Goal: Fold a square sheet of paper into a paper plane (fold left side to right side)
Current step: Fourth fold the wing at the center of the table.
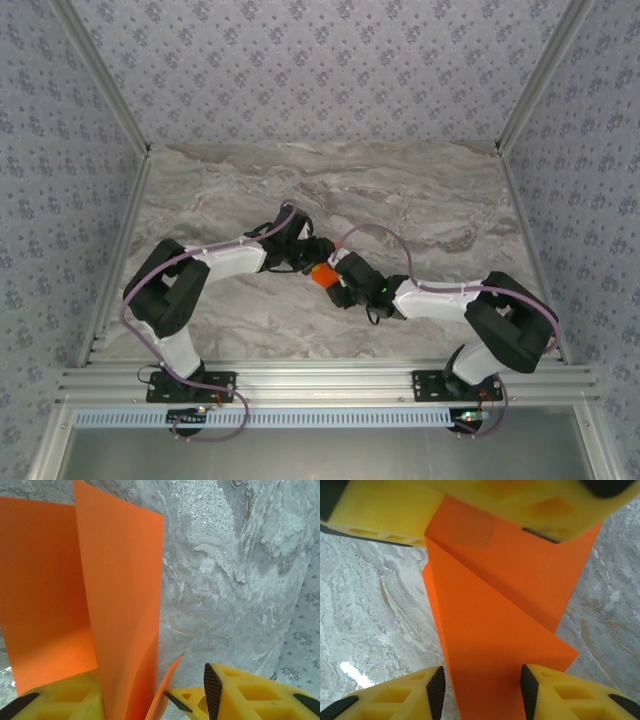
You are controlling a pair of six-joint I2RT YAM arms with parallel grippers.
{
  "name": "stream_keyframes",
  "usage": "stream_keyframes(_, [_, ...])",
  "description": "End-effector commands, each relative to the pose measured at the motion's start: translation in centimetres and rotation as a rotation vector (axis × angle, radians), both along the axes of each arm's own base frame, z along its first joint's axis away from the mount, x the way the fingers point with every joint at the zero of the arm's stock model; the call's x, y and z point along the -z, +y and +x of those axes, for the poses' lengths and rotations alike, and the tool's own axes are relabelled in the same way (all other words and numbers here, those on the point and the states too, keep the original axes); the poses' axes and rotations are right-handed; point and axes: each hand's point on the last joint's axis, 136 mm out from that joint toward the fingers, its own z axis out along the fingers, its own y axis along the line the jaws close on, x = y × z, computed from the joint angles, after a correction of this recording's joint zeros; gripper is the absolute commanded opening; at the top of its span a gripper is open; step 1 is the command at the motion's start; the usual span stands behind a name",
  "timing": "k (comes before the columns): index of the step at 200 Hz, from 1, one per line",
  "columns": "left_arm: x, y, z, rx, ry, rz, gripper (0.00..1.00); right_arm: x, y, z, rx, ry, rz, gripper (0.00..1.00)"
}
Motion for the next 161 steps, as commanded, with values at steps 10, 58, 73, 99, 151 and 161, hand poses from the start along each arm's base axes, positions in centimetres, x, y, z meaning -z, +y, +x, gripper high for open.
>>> stream_keyframes(10, [-1.9,-1.4,0.2,0.038,-0.020,-0.050,0.47,0.9,-0.5,0.2,0.025,0.026,-0.031,0.40])
stream_keyframes(58, [-2.3,-1.4,0.2,0.042,-0.028,-0.051,0.48,1.6,-0.4,-0.2,0.023,0.057,-0.029,0.28])
stream_keyframes(73, [-2.4,-1.3,0.2,0.041,-0.032,-0.052,0.48,1.7,-0.4,-0.2,0.025,0.064,-0.023,0.24])
stream_keyframes(99, [-2.8,-1.0,0.1,0.041,-0.038,-0.051,0.49,1.7,-0.2,-0.2,0.026,0.084,0.005,0.18])
stream_keyframes(151, [-4.1,1.0,-0.5,0.043,-0.089,0.000,0.58,1.7,0.4,-0.6,0.015,0.163,0.113,0.14])
stream_keyframes(161, [-4.2,1.7,-0.6,0.035,-0.094,0.015,0.60,1.7,0.4,-0.7,0.015,0.178,0.138,0.13])
